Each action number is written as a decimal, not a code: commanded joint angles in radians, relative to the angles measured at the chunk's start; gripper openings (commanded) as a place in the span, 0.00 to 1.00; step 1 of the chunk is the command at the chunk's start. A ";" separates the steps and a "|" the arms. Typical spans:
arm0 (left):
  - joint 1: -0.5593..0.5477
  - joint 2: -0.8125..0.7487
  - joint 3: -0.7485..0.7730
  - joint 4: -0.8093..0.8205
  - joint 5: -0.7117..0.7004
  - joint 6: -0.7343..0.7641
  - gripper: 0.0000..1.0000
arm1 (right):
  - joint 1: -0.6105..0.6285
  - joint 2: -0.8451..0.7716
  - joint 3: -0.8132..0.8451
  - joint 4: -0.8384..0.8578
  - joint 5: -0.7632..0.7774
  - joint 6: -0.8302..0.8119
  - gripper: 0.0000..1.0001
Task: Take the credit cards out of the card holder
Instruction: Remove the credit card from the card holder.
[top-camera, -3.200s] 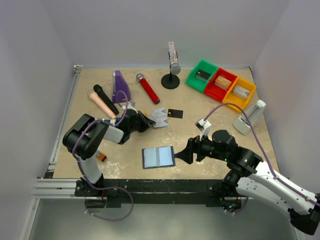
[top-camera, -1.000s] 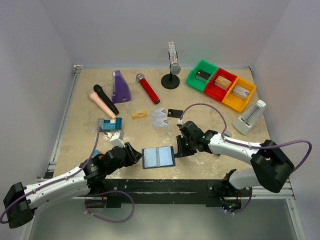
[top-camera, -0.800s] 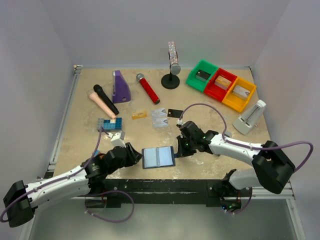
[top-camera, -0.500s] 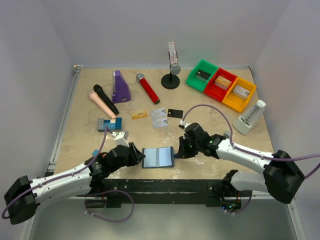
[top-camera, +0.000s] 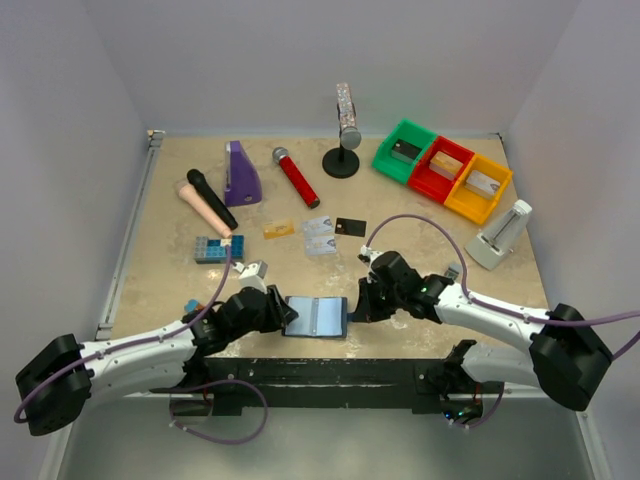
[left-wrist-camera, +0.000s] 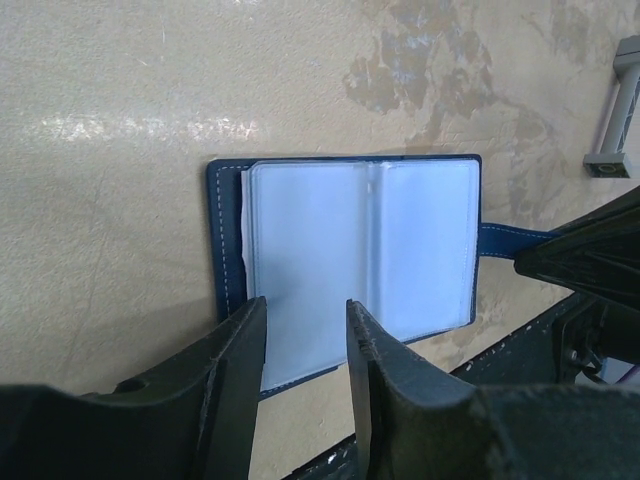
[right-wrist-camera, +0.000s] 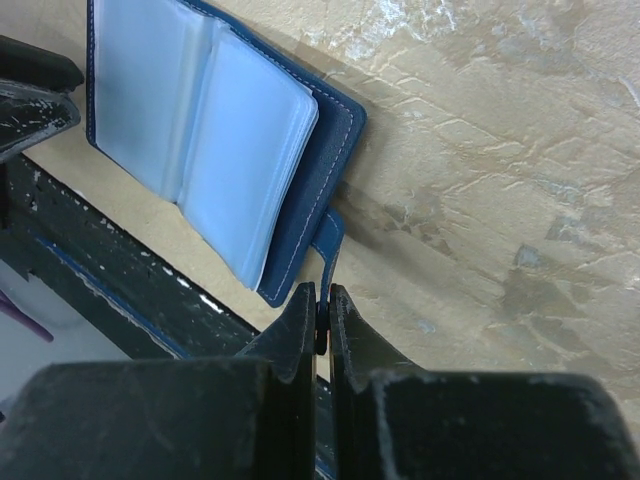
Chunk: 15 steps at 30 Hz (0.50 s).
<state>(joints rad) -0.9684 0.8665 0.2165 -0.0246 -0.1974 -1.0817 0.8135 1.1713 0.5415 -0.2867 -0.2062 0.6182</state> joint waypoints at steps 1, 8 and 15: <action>0.005 0.026 0.015 0.083 0.019 0.006 0.42 | 0.004 0.008 -0.008 0.055 -0.028 0.009 0.00; 0.005 0.066 0.011 0.095 0.029 -0.001 0.42 | 0.006 0.017 -0.002 0.063 -0.033 0.009 0.00; 0.005 -0.017 -0.002 0.026 -0.039 -0.017 0.43 | 0.006 0.016 -0.006 0.064 -0.035 0.006 0.00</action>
<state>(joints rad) -0.9680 0.8959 0.2165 0.0166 -0.1898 -1.0851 0.8135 1.1912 0.5381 -0.2596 -0.2276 0.6212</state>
